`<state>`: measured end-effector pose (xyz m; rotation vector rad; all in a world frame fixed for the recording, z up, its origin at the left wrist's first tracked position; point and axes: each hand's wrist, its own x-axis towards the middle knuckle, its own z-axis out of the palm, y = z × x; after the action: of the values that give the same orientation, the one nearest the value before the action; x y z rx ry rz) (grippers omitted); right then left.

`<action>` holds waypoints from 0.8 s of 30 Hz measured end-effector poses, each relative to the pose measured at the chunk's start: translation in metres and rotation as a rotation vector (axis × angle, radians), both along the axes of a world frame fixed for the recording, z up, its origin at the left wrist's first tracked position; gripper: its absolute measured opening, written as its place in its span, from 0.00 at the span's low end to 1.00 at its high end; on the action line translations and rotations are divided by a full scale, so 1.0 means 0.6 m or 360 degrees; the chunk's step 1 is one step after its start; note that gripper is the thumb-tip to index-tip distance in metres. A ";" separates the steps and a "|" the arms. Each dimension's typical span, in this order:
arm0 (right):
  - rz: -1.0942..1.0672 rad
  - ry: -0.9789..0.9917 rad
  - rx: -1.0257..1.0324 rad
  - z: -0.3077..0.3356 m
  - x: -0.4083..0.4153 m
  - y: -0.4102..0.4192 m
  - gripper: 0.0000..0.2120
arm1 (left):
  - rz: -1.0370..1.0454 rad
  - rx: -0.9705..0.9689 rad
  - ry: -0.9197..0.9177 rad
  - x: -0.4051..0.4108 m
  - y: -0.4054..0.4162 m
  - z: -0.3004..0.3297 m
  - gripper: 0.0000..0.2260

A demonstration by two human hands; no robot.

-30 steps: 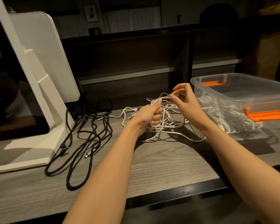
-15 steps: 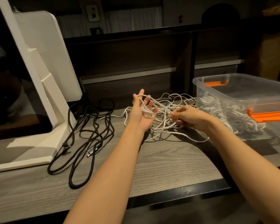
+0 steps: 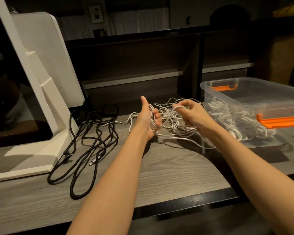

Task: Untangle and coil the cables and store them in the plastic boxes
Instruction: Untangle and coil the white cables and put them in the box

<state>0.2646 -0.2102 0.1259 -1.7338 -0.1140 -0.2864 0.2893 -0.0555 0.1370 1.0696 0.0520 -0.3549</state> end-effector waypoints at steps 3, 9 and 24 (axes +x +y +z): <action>0.0118 -0.0198 -0.0178 0.003 -0.007 0.010 0.12 | -0.0120 0.0513 -0.0242 -0.004 -0.002 -0.006 0.32; 0.0257 -0.0255 -0.0133 0.006 -0.004 0.006 0.12 | -0.0422 0.1055 -0.0592 -0.016 -0.022 -0.012 0.32; 0.0321 -0.0057 -0.0410 -0.007 0.007 -0.020 0.07 | 0.0075 0.0262 -0.0355 0.013 0.006 -0.019 0.24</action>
<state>0.2685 -0.2224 0.1218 -1.9548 -0.3632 -0.1591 0.2969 -0.0519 0.1256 1.2634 -0.0939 -0.1891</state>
